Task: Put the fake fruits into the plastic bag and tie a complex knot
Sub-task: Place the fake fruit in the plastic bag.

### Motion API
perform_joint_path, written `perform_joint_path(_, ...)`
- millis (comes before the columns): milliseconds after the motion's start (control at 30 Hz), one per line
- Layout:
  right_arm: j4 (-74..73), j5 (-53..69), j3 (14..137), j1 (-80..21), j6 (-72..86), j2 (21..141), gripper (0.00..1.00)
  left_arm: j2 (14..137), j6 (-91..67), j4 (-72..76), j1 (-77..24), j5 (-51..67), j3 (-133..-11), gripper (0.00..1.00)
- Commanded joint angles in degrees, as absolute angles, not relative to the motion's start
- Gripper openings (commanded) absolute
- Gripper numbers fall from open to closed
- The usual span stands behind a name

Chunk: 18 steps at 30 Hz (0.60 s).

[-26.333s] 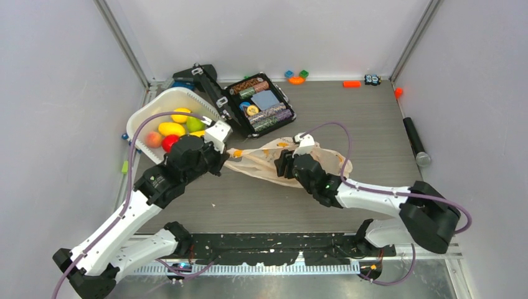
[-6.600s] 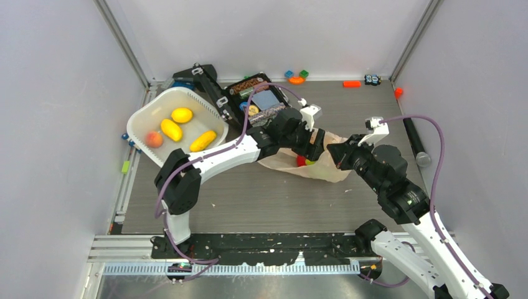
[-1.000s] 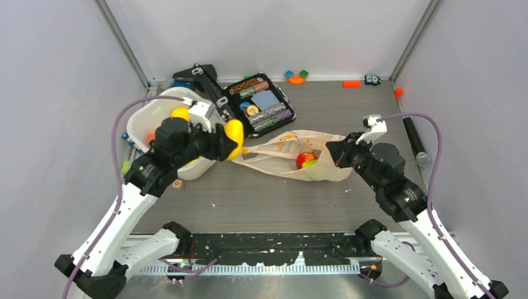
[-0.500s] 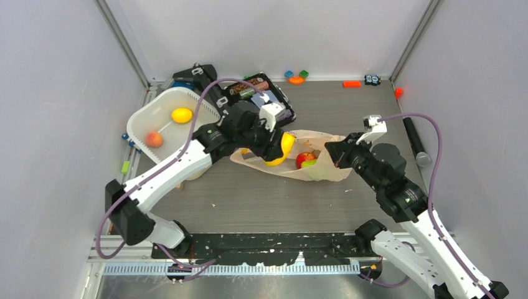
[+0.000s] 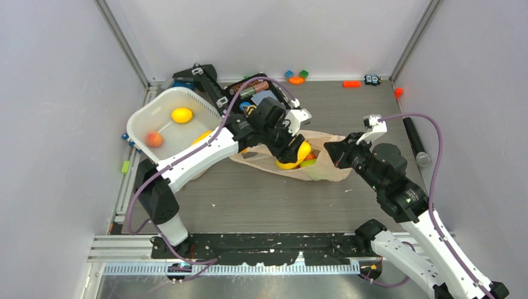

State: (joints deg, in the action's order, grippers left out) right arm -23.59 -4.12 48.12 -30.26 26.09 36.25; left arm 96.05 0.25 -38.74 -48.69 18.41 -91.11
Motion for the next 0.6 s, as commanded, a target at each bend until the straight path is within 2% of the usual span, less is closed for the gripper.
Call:
perform_joint_path(0, -20.8, -3.8, 50.4, -30.5, 26.7, 35.7, 0.05, 96.6, 3.6, -38.5, -48.8, 18.2, -93.3, 0.26)
perform_joint_path(233, -20.7, -3.3, 50.4, -30.5, 26.9, 35.8, 0.05, 102.0, 3.9, -28.0, -48.8, 17.7, -94.1, 0.26)
perform_joint_path(567, -21.4, -3.7, 50.1, -30.5, 26.9, 35.1, 0.05, 105.4, 3.9, -11.8, -48.8, 7.7, -90.0, 0.29)
